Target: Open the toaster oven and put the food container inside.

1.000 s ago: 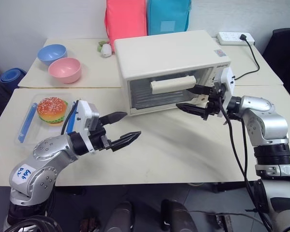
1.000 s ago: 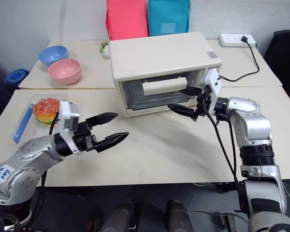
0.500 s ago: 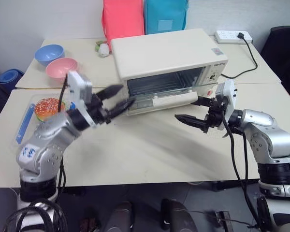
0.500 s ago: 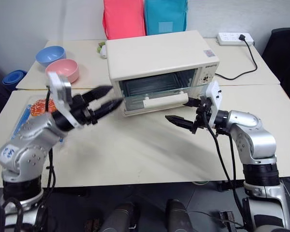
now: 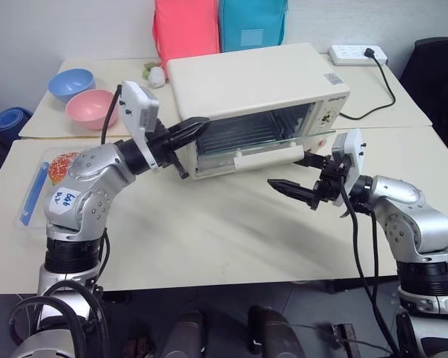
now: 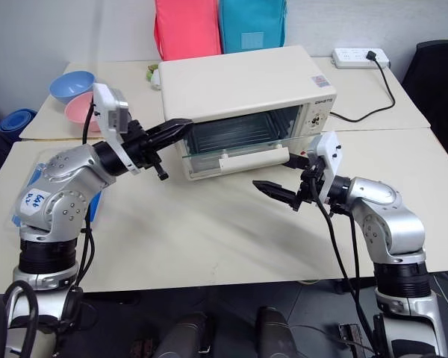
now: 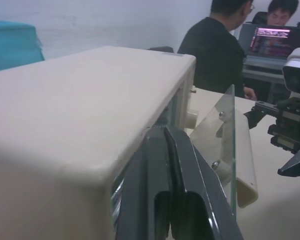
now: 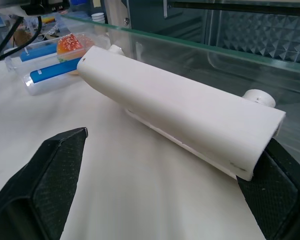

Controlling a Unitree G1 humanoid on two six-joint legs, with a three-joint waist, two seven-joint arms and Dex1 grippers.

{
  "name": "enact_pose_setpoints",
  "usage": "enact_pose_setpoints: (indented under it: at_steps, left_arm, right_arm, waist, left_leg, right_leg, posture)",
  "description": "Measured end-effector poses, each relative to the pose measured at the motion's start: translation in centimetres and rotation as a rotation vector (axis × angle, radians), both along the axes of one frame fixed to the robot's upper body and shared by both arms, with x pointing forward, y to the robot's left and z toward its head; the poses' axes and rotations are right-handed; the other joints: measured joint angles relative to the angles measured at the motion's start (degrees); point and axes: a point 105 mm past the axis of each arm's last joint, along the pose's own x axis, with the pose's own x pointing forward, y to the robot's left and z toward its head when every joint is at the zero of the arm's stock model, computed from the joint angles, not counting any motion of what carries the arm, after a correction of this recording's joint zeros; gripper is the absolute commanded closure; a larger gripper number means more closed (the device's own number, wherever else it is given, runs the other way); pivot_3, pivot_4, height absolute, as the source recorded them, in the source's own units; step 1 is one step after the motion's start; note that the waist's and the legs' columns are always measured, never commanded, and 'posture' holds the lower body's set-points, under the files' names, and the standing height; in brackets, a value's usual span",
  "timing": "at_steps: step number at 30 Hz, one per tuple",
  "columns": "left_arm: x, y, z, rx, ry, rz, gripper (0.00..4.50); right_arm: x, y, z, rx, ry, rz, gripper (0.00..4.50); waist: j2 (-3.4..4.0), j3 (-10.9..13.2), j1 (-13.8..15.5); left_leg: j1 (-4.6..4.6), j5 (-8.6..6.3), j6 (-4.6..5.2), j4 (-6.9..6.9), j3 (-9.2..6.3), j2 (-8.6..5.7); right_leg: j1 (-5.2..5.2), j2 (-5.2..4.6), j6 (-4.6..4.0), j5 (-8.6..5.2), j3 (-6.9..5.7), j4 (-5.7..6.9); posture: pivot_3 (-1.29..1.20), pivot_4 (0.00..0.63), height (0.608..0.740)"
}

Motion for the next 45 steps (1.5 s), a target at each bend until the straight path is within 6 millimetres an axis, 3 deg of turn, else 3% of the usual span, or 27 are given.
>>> enact_pose_setpoints:
  at_steps: [11,19,23,28,36,39,43,45]
  left_arm:
    - [0.0,-1.6,-3.2,0.191,-0.012,-0.057,4.47]
    - [-0.6,-1.5,-5.5,0.245,0.039,-0.096,4.47]
    - [-1.4,-2.0,-8.0,0.335,0.074,-0.138,4.47]
    - [-2.6,-2.3,-12.8,0.513,0.129,-0.183,4.47]
    - [-2.2,-1.2,-13.1,0.538,0.125,-0.098,4.47]
    - [-3.0,0.1,-12.3,0.41,0.21,-0.036,3.9]
    - [-5.0,4.3,-8.9,0.179,0.282,0.165,2.68]
    - [-6.8,6.0,-9.2,0.129,0.349,0.245,2.08]
  right_arm:
    - [-0.6,-0.5,-1.1,-0.027,0.029,-0.031,0.0]
    - [-3.6,-7.7,-4.1,-0.223,0.127,-0.187,0.0]
    - [-5.9,-9.3,-3.5,-0.244,0.168,-0.172,0.0]
    - [-7.0,-8.1,-0.5,-0.168,0.132,-0.1,0.0]
    - [-6.9,-4.6,2.7,-0.141,0.031,0.023,0.0]
    - [-6.6,-3.4,3.2,-0.143,0.019,0.077,0.0]
    - [-6.1,-1.3,3.9,-0.138,-0.004,0.189,0.0]
    - [-5.8,-0.7,3.6,-0.137,0.011,0.232,0.0]
  waist:
    - [0.0,0.0,0.18]
    - [-0.01,0.0,0.62]
    - [-0.01,0.0,0.3]
    - [-0.01,0.0,0.29]
    - [-0.01,0.0,0.46]
    - [-0.02,0.01,-0.07]
    - [-0.05,0.02,-0.72]
    - [-0.05,0.02,-0.92]
  left_leg:
    - [0.03,-0.02,0.03,0.06,0.09,0.03]
    - [0.01,-0.18,0.31,0.23,0.12,-0.02]
    - [0.12,-0.3,0.47,0.23,0.27,0.09]
    - [0.24,-0.31,0.41,0.24,0.27,0.28]
    - [0.15,-0.37,0.46,0.23,0.24,0.24]
    - [0.06,-0.4,0.43,0.24,0.31,0.31]
    - [0.09,-0.43,0.35,0.23,0.28,0.41]
    - [0.12,-0.44,0.35,0.23,0.31,0.4]
  right_leg:
    - [0.0,0.02,0.0,0.0,0.1,0.04]
    - [0.15,-0.13,0.08,0.05,0.21,-0.32]
    - [0.16,-0.12,0.11,0.07,0.36,-0.32]
    - [0.18,-0.01,-0.06,0.16,0.73,-0.24]
    - [0.14,-0.08,-0.08,0.18,0.9,-0.36]
    - [0.01,-0.04,-0.08,0.17,1.0,-0.36]
    - [0.01,0.04,-0.08,0.17,0.99,-0.37]
    - [0.05,0.03,-0.08,0.17,1.02,-0.39]
  posture:
    - [0.0,0.15,0.74]
    - [0.0,0.15,0.74]
    - [0.0,0.15,0.74]
    - [0.0,0.15,0.74]
    - [0.0,0.15,0.74]
    - [0.0,0.15,0.74]
    - [0.0,0.15,0.74]
    - [0.0,0.15,0.74]
